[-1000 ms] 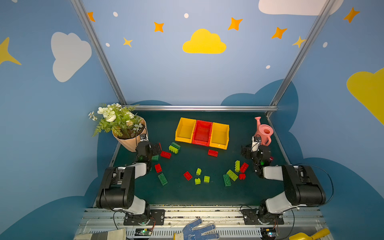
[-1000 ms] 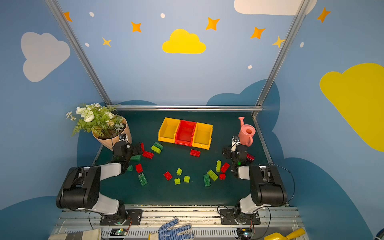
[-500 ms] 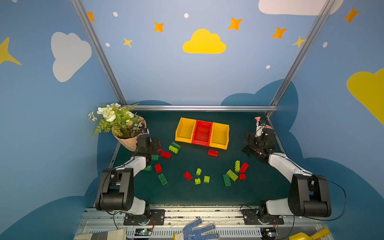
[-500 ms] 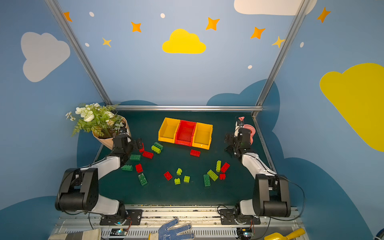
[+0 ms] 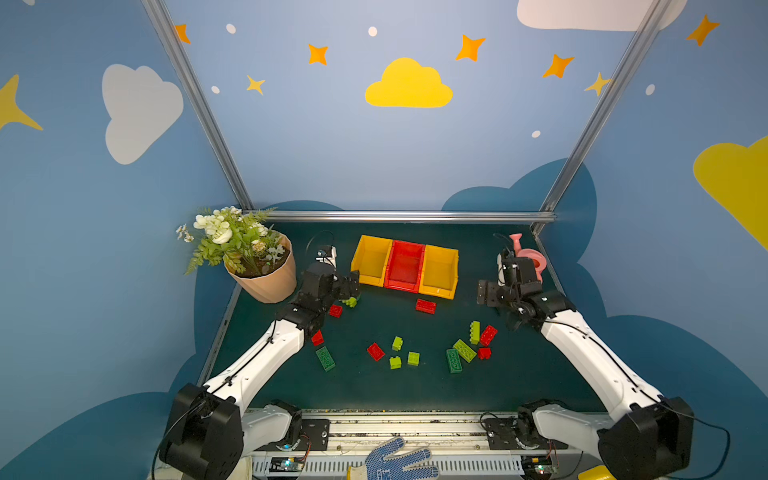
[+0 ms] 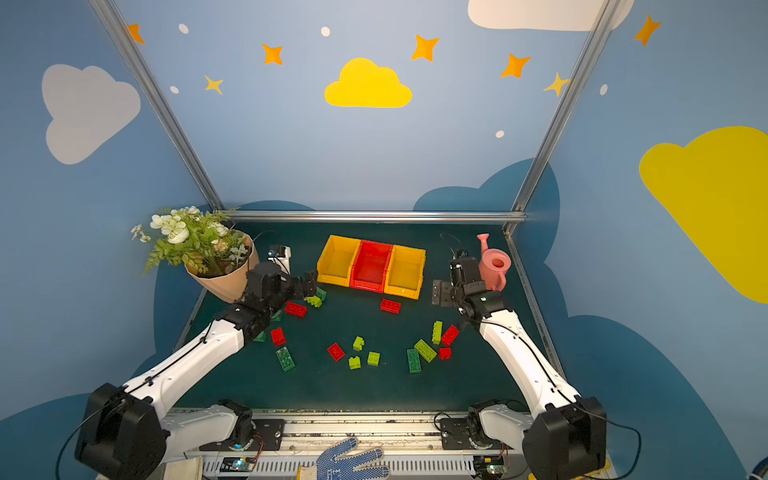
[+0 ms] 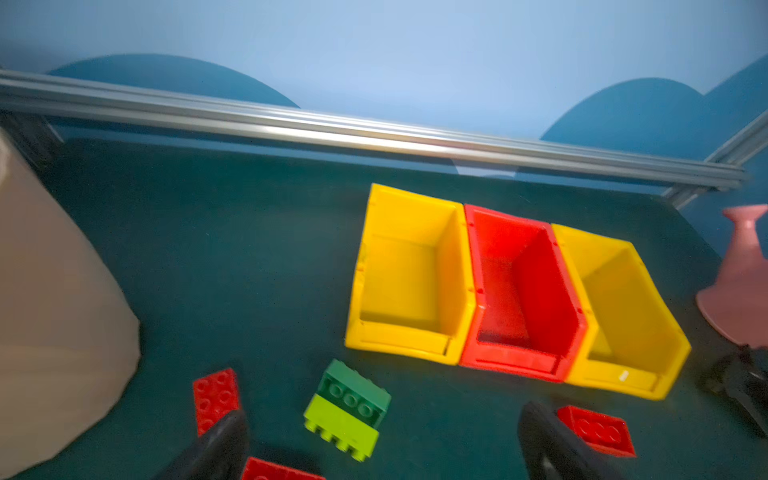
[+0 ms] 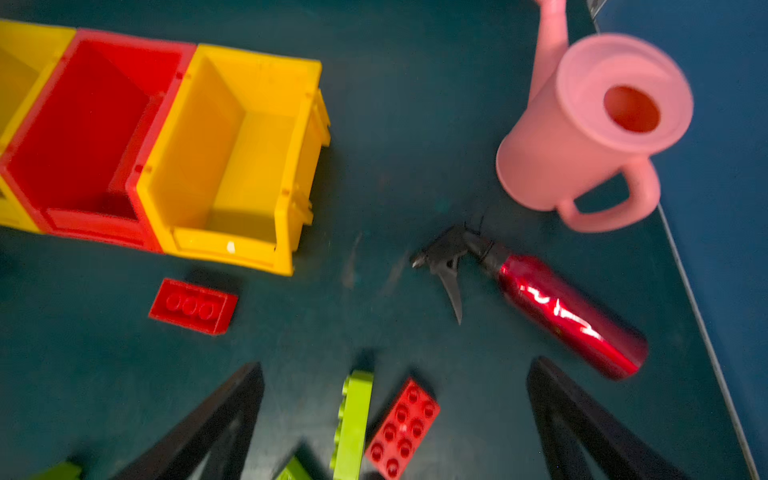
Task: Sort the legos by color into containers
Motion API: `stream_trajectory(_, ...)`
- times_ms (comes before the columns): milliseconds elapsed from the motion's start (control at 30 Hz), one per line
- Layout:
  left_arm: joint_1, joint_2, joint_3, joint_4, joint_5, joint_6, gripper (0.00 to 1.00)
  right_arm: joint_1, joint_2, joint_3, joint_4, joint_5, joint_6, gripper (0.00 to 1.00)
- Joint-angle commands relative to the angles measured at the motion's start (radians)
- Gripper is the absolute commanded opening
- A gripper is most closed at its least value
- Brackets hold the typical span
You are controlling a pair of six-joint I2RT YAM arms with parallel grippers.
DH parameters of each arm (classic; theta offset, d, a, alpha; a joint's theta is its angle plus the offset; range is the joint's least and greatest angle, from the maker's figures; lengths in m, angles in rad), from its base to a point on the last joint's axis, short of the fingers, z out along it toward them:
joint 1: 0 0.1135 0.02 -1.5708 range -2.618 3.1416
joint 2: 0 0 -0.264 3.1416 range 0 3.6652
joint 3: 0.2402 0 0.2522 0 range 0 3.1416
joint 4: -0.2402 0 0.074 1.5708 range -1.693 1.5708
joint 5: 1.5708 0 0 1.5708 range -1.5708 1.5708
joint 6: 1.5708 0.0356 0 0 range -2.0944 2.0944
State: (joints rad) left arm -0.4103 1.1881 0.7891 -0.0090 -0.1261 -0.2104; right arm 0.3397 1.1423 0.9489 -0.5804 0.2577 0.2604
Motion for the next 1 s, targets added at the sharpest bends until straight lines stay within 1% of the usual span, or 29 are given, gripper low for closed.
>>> stream_trajectory(0, -0.107, -0.027, 0.009, -0.115, -0.077, -0.096, 1.0, 0.037, -0.067, -0.04, -0.145, 0.038, 0.107, 0.97)
stream_trajectory(33, -0.146, -0.028, 0.012, -0.129, -0.101, -0.115, 1.0, 0.049, -0.082, -0.05, -0.166, 0.079, 0.146, 0.97)
stream_trajectory(100, -0.219, -0.024, 0.019, -0.144, -0.142, -0.147, 1.0, 0.049, -0.11, -0.072, -0.171, 0.114, 0.209, 0.97)
stream_trajectory(133, -0.255, -0.02, 0.024, -0.148, -0.166, -0.153, 1.0, 0.047, -0.125, -0.08, -0.17, 0.104, 0.229, 0.97)
stream_trajectory(233, -0.336, 0.005, 0.042, -0.149, -0.213, -0.159, 1.0, 0.047, -0.156, -0.095, -0.143, 0.017, 0.214, 0.97)
stream_trajectory(300, -0.374, 0.028, 0.065, -0.153, -0.221, -0.15, 1.0, 0.048, -0.148, -0.095, -0.147, 0.004, 0.23, 0.97)
stream_trajectory(367, -0.405, 0.052, 0.091, -0.16, -0.24, -0.137, 1.0, 0.048, -0.108, -0.077, -0.18, 0.009, 0.247, 0.97)
stream_trajectory(500, -0.442, 0.082, 0.128, -0.168, -0.238, -0.114, 1.0, 0.057, -0.013, -0.02, -0.26, -0.028, 0.248, 0.97)
stream_trajectory(567, -0.449, 0.085, 0.14, -0.178, -0.224, -0.114, 1.0, 0.063, 0.005, -0.026, -0.268, -0.037, 0.258, 0.95)
stream_trajectory(633, -0.456, 0.08, 0.142, -0.184, -0.217, -0.117, 1.0, 0.067, 0.001, -0.044, -0.271, -0.046, 0.278, 0.93)
stream_trajectory(700, -0.464, 0.068, 0.134, -0.187, -0.213, -0.127, 1.0, 0.066, -0.016, -0.07, -0.275, -0.043, 0.308, 0.88)
stream_trajectory(733, -0.466, 0.06, 0.128, -0.187, -0.212, -0.132, 1.0, 0.066, -0.026, -0.084, -0.276, -0.038, 0.323, 0.87)
stream_trajectory(800, -0.472, 0.041, 0.108, -0.18, -0.209, -0.141, 1.0, 0.062, -0.049, -0.117, -0.275, -0.01, 0.371, 0.83)
stream_trajectory(867, -0.476, 0.025, 0.092, -0.17, -0.201, -0.144, 1.0, 0.051, -0.062, -0.135, -0.276, 0.003, 0.396, 0.79)
stream_trajectory(933, -0.479, 0.012, 0.08, -0.167, -0.198, -0.143, 1.0, 0.028, -0.062, -0.142, -0.276, -0.007, 0.415, 0.77)
stream_trajectory(967, -0.48, 0.008, 0.078, -0.167, -0.196, -0.144, 1.0, 0.011, -0.052, -0.142, -0.276, -0.016, 0.426, 0.75)
